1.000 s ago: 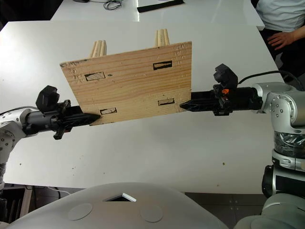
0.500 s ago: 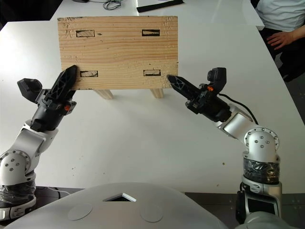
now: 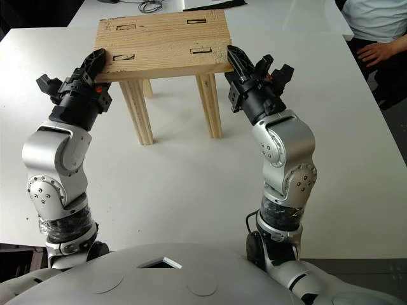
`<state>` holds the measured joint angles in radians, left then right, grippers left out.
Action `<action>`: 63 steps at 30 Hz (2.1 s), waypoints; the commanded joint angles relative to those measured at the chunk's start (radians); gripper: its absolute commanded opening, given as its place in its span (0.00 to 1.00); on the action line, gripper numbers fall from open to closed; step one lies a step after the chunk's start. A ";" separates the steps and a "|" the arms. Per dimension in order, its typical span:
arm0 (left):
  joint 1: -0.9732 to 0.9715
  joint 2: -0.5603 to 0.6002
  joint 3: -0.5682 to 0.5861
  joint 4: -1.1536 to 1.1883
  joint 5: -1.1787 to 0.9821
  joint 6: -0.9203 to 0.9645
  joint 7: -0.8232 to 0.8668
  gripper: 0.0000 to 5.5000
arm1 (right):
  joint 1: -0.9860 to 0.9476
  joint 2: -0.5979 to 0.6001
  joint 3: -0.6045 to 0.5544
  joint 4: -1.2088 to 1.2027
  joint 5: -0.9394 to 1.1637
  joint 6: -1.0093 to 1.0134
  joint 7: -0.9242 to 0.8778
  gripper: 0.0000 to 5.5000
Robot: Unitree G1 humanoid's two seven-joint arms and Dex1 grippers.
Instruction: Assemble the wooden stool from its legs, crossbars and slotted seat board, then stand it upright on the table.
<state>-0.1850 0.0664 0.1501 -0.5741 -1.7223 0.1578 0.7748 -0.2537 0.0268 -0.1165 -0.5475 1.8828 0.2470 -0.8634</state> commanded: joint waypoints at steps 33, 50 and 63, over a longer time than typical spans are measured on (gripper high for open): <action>0.116 0.175 0.159 0.343 0.810 0.045 -0.321 0.85 | -0.017 -0.381 0.021 0.290 -0.930 0.083 0.511 0.73; -0.018 0.209 -0.068 0.641 1.619 -0.213 -0.454 0.85 | -0.131 -0.292 0.147 0.655 -1.642 -0.168 0.641 0.73; -0.142 0.158 0.027 0.734 1.619 -0.245 -0.530 0.73 | -0.135 -0.215 0.123 0.696 -1.799 -0.228 0.699 0.73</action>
<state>-0.3291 0.2319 0.1680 0.1587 -0.1240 -0.0811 0.2513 -0.3790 -0.2079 0.0113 0.1560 0.0971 0.0194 -0.1735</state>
